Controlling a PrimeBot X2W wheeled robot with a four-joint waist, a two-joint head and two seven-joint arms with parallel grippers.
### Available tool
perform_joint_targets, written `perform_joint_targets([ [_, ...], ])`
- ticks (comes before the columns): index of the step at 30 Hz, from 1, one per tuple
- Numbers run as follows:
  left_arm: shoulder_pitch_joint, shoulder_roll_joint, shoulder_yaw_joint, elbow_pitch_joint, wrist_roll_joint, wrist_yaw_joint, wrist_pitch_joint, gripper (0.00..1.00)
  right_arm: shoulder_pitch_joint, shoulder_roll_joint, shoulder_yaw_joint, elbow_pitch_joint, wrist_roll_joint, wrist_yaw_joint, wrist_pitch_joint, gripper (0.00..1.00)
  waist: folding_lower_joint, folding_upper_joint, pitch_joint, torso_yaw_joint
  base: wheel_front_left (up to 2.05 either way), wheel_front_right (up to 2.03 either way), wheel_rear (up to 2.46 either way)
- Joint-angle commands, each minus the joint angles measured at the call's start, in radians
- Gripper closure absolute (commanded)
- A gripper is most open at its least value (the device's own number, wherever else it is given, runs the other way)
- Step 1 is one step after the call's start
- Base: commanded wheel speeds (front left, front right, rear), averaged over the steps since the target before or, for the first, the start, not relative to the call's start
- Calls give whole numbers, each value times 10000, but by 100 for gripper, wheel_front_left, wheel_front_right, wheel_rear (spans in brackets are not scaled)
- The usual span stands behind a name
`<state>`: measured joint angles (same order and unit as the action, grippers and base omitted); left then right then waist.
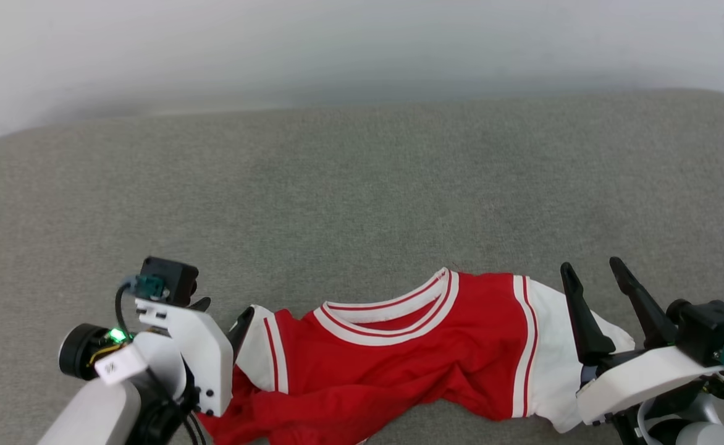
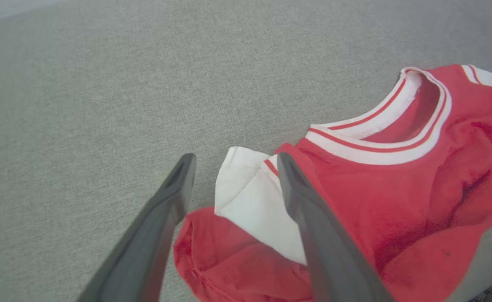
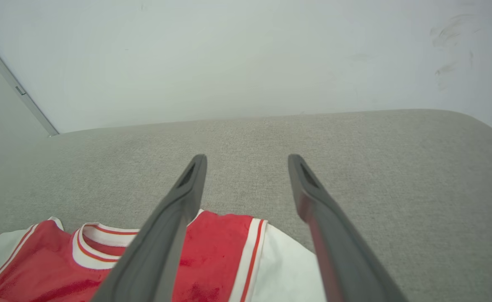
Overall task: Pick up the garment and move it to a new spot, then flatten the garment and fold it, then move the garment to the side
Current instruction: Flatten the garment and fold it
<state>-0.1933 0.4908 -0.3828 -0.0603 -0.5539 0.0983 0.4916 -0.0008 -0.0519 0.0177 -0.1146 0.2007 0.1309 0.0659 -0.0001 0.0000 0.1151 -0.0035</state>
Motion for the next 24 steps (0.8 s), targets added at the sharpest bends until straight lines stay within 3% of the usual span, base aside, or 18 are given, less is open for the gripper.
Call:
perform_joint_targets([
  [1,-420,88,-79,385,-145,-161,418,0,-220,20,33,-23,16,-3,-42,0,1,0,386,-227,0,0,0],
  [9,-1520,250,-504,1864,-380,-692,1848,0,-562,23,95,294,231,-3,-327,0,1,0,1174,-673,0,0,0],
  [17,-1732,47,-1141,3061,-488,-1046,2727,2,-766,22,152,593,333,-3,-561,0,1,0,1405,-839,0,0,0],
  [18,-1734,-24,-1195,3176,-557,-1120,2779,60,-780,22,161,629,344,-3,-573,0,1,0,1414,-847,0,0,0],
  [19,-1780,-60,-1233,3257,-553,-1193,2739,100,-790,22,167,653,366,-3,-595,0,1,0,1425,-853,0,0,0],
  [24,-2268,-232,-731,3326,-518,-993,1626,100,-885,22,163,791,398,-3,-659,0,1,0,1435,-841,0,0,0],
])
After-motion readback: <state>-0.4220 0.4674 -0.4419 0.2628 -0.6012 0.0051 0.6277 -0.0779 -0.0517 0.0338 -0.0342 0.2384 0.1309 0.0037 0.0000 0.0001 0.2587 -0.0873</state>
